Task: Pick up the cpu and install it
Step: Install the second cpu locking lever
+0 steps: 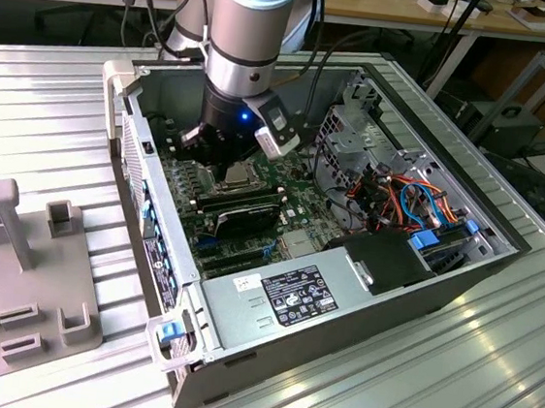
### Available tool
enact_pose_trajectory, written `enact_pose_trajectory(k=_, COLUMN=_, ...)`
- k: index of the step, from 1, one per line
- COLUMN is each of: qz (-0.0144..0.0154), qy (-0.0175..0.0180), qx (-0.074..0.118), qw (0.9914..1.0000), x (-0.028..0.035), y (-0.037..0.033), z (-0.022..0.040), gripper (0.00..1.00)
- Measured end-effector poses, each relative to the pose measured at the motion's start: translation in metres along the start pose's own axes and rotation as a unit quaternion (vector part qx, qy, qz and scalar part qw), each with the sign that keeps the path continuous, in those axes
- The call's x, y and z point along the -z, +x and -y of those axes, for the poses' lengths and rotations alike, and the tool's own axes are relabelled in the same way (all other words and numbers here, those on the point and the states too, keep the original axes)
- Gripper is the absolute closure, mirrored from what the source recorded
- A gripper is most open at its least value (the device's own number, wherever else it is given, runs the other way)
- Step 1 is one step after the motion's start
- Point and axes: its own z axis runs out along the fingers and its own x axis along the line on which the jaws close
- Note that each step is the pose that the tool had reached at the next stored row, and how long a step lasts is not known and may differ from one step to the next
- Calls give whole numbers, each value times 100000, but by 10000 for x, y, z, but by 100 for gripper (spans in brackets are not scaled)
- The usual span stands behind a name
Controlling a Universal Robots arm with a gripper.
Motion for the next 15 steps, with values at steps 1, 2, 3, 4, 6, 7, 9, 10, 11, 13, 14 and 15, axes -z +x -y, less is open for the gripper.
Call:
enact_pose_trajectory(k=1, qz=-9, qy=1, qx=6, qw=100000, x=7, y=-2, z=0, gripper=89)
enact_pose_trajectory(k=2, qz=-8, qy=-4, qx=7, qw=100000, x=8, y=-7, z=0, gripper=89)
enact_pose_trajectory(k=3, qz=-12, qy=-3, qx=1, qw=100000, x=8, y=-15, z=0, gripper=89)
enact_pose_trajectory(k=4, qz=-11, qy=-2, qx=0, qw=100000, x=8, y=-27, z=0, gripper=89)
enact_pose_trajectory(k=6, qz=-10, qy=-3, qx=2, qw=100000, x=5, y=-81, z=1, gripper=89)
enact_pose_trajectory(k=7, qz=-12, qy=0, qx=6, qw=100000, x=4, y=-103, z=1, gripper=89)
enact_pose_trajectory(k=9, qz=-6, qy=-5, qx=-3, qw=100000, x=0, y=-169, z=1, gripper=89)
enact_pose_trajectory(k=10, qz=-9, qy=-4, qx=0, qw=100000, x=0, y=-186, z=1, gripper=89)
enact_pose_trajectory(k=11, qz=-13, qy=-1, qx=4, qw=100000, x=-1, y=-200, z=2, gripper=89)
enact_pose_trajectory(k=13, qz=-11, qy=-2, qx=-1, qw=100000, x=-1, y=-202, z=2, gripper=89)
enact_pose_trajectory(k=14, qz=-7, qy=-2, qx=-4, qw=100000, x=-1, y=-202, z=2, gripper=89)
enact_pose_trajectory(k=15, qz=-11, qy=-1, qx=-6, qw=100000, x=-1, y=-203, z=2, gripper=89)
